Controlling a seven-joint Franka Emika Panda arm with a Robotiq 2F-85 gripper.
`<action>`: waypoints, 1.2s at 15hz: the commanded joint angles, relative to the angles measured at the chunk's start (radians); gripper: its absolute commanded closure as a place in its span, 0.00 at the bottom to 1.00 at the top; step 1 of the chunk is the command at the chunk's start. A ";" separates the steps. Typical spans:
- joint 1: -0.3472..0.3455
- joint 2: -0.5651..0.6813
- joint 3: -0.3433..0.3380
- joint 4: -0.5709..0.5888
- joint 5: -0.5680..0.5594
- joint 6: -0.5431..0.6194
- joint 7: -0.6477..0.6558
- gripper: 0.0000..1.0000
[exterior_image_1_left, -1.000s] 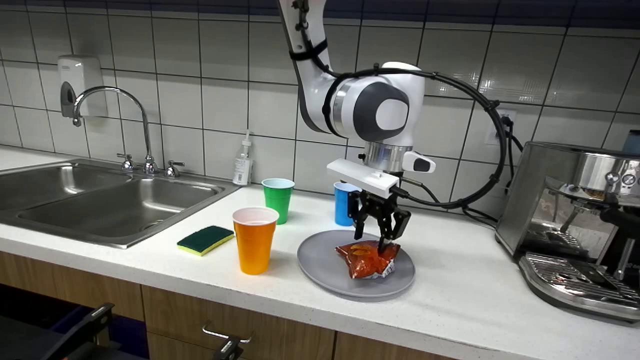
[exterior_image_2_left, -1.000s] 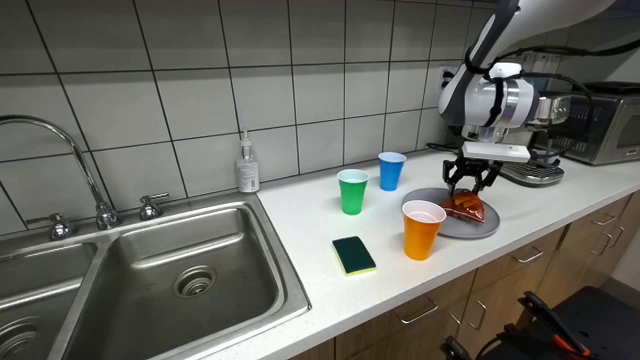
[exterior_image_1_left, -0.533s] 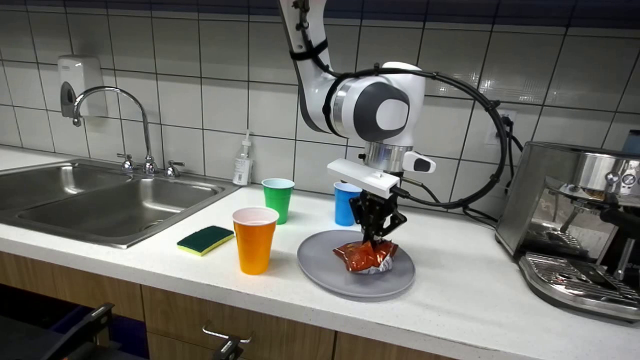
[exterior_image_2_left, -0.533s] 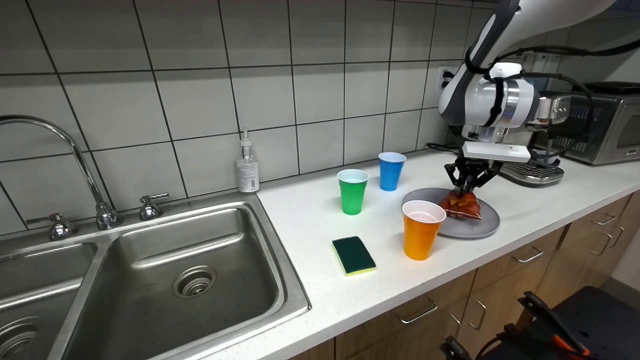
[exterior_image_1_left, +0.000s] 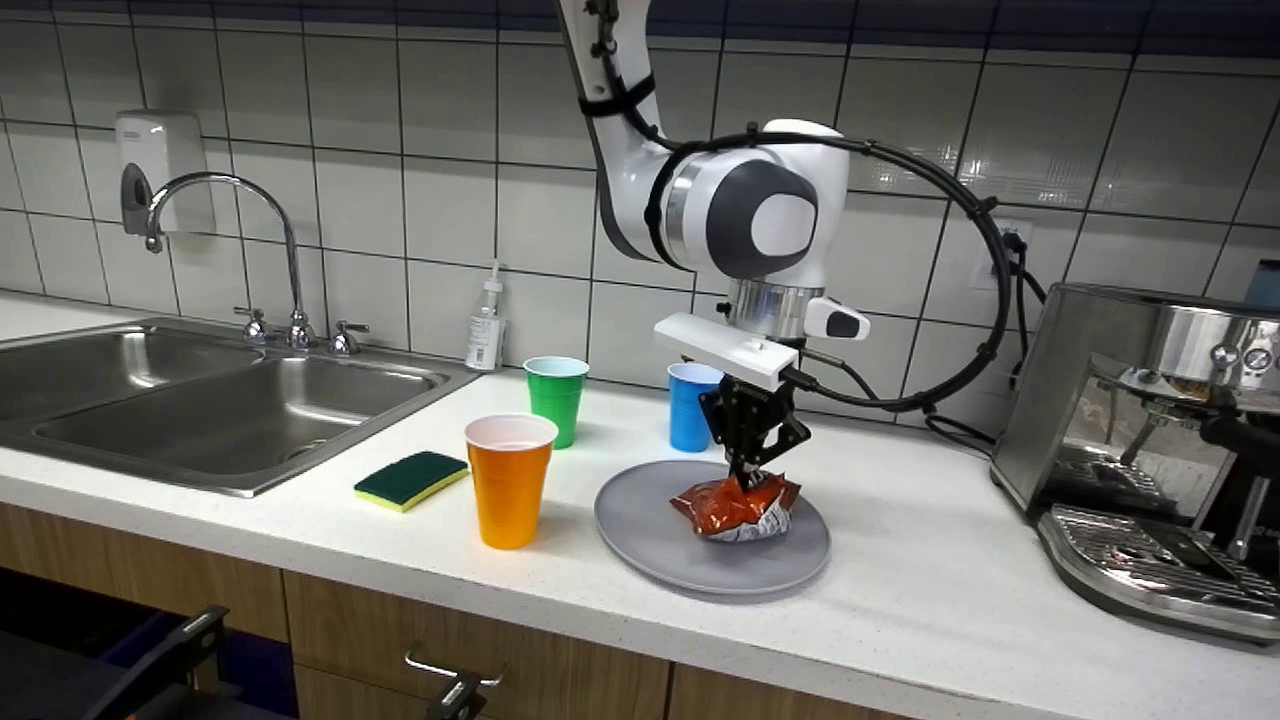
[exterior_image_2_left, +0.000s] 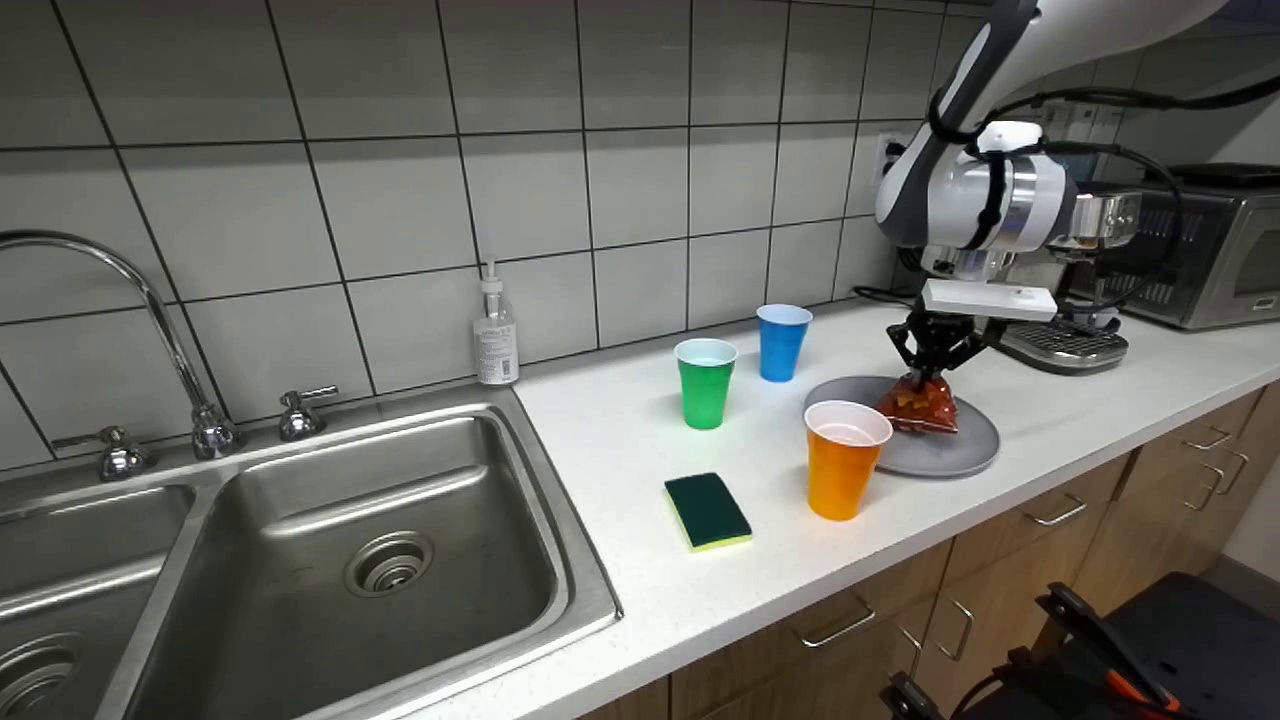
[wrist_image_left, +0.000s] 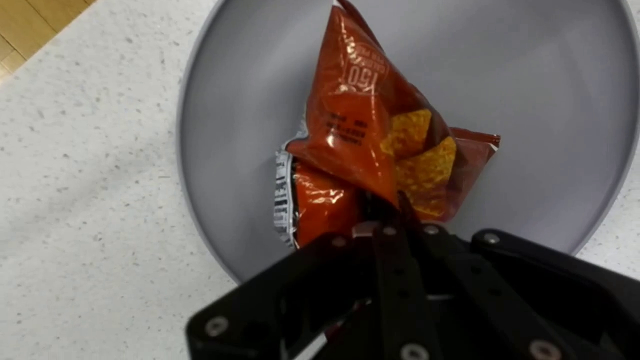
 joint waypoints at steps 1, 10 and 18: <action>-0.045 -0.044 0.033 0.011 0.053 -0.015 -0.055 1.00; -0.118 -0.036 0.003 0.107 0.119 -0.026 -0.070 1.00; -0.213 0.027 -0.030 0.190 0.159 -0.022 -0.062 1.00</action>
